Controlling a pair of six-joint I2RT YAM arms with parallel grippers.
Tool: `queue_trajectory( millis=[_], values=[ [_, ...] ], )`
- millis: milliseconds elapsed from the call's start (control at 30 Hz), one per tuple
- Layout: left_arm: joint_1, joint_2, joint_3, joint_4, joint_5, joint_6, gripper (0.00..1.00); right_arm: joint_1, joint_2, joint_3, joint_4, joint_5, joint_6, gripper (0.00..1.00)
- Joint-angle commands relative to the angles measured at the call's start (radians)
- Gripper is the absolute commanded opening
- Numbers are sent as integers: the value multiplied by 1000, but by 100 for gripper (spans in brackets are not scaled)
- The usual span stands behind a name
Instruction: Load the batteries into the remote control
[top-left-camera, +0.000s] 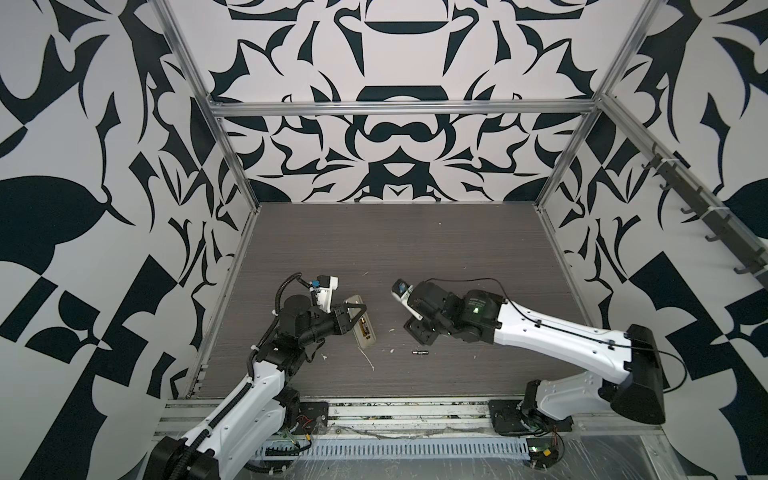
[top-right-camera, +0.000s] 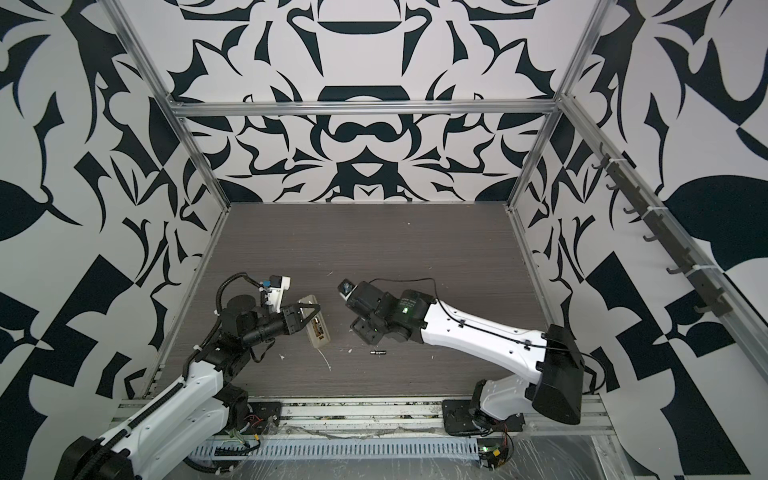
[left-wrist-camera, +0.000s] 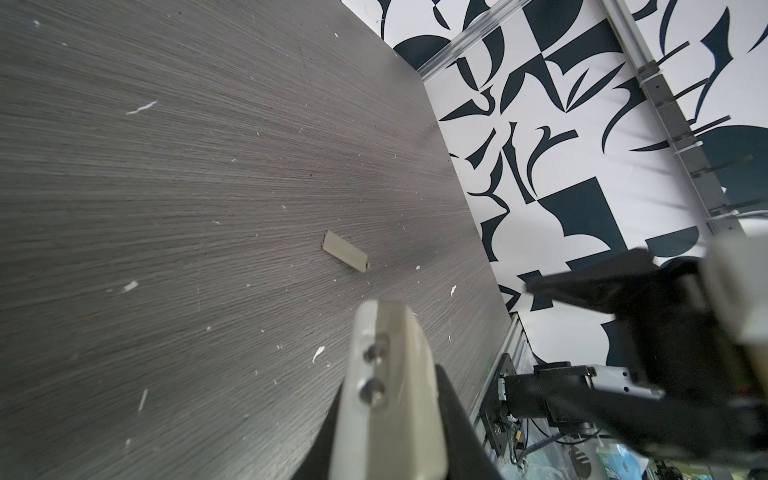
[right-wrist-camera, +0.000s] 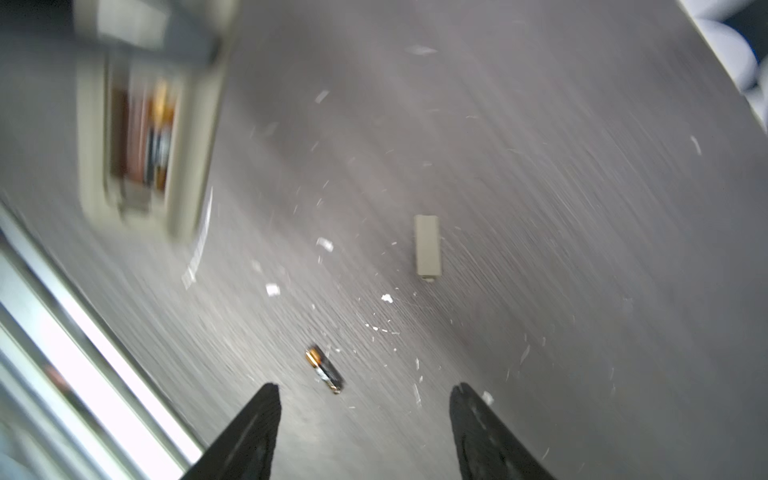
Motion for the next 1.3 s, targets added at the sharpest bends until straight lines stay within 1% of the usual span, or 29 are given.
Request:
queue_trajectory(
  millis=[0,33,67,167,267,367,433,567,633,700,767,933,1100,1267],
  values=[
    [4,-5,10,32,14,13,0,-33,41,78,-215,13,490,69],
    [3,-7,9,32,19,13,0,-51,57,90,-236,-26,552,69],
    [3,-14,8,32,22,14,0,-75,75,92,-250,-97,621,69],
    [3,-47,5,22,20,14,0,-126,108,38,-168,-277,761,70],
    [4,-85,2,12,11,22,0,-115,139,-23,-79,-351,904,67],
    [3,-107,-1,11,5,33,0,-65,174,-85,-14,-363,1034,67],
    [4,-115,-2,4,4,38,0,-46,171,-141,25,-351,1125,67],
    [3,-124,-11,-1,2,44,0,-24,131,-226,48,-301,1266,61],
    [4,-120,-12,8,5,44,0,-2,115,-250,37,-250,1335,57],
    [3,-116,-14,18,8,44,0,16,104,-286,56,-218,1397,55],
    [3,-116,-12,19,8,44,0,17,107,-313,83,-211,1430,55],
    [4,-125,-16,18,7,44,0,15,124,-306,123,-173,1443,55],
    [3,-120,-16,20,10,44,0,16,142,-320,142,-184,1473,54],
    [3,-135,-20,13,4,46,0,14,162,-309,136,-186,1475,52]
  ],
)
